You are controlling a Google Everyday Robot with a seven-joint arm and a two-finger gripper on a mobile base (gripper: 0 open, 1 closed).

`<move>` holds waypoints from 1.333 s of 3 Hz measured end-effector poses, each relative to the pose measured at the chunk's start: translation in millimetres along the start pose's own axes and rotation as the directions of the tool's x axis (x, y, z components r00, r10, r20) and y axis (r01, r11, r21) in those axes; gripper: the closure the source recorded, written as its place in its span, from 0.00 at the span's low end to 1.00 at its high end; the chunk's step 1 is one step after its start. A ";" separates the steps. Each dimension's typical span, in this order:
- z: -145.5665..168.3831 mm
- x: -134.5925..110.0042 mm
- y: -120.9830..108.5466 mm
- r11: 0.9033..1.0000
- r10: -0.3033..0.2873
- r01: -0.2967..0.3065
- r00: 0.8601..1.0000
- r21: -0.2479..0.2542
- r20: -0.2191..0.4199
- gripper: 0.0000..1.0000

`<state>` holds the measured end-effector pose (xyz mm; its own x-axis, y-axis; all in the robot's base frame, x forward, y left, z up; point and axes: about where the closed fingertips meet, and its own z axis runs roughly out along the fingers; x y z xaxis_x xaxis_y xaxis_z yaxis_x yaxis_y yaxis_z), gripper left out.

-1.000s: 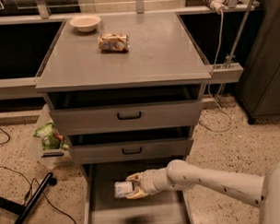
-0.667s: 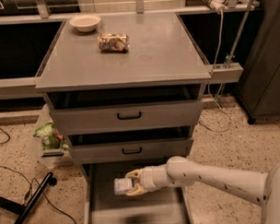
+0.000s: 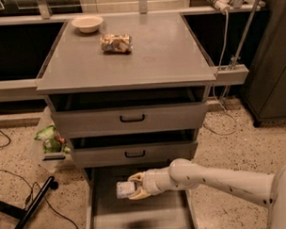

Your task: Pick blue plastic bottle from bottom drawer and place on counter

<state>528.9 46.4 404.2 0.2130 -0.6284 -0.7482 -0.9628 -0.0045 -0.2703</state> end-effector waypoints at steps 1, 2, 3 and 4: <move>-36.0 -47.1 -10.4 0.999 -0.042 0.042 0.999 0.003 0.013 1.00; -89.1 -113.2 -42.2 0.996 -0.085 0.085 0.996 0.024 -0.003 1.00; -132.6 -169.8 -80.5 0.991 -0.126 0.127 0.991 0.038 -0.037 1.00; -155.6 -210.3 -114.1 0.977 -0.196 0.198 0.980 0.077 -0.026 1.00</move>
Offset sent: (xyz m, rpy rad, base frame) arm 0.0247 -0.0065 0.2889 -0.0542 -0.1775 0.0221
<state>568.1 58.1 686.7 0.3934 -0.6354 -0.6645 -0.8860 -0.0689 -0.4586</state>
